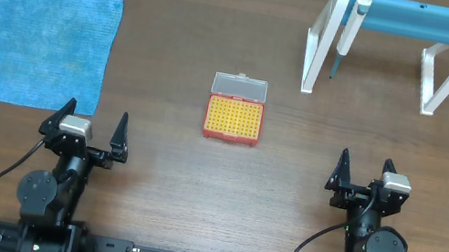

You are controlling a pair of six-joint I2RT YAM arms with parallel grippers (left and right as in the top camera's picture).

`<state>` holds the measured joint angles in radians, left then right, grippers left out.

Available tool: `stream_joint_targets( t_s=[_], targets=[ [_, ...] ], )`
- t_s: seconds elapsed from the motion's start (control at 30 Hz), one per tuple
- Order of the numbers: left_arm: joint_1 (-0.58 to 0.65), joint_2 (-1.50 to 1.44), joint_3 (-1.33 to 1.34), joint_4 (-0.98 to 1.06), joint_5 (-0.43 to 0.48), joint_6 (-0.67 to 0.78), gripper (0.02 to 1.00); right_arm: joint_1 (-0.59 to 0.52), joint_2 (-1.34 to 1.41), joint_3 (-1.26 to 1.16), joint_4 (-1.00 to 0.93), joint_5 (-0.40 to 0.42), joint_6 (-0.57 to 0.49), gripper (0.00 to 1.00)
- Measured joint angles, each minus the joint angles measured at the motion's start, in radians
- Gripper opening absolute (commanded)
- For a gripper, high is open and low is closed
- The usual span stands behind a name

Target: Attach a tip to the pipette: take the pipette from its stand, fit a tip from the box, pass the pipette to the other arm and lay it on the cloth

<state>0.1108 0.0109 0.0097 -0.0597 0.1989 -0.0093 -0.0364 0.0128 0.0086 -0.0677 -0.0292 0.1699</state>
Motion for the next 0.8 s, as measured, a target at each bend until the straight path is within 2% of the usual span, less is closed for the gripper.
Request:
stream_joint_targets(
  t_s=[0.03,0.13,0.23,0.8],
  targets=[
    [0.0,0.0,0.0,0.0,0.0,0.0,0.996,0.0,0.0,0.0,0.0,0.0,0.0,0.836],
    [-0.053,0.0,0.0,-0.01,-0.095,-0.008,0.996,0.0,0.0,0.0,0.0,0.0,-0.07,0.833],
    [-0.055,0.0,0.0,-0.013,-0.138,-0.012,0.996,0.0,0.0,0.0,0.0,0.0,-0.109,0.836],
    [-0.055,0.0,0.0,-0.014,-0.155,-0.014,0.996,0.0,0.004,0.0,0.002,0.0,-0.131,0.833]
  ],
)
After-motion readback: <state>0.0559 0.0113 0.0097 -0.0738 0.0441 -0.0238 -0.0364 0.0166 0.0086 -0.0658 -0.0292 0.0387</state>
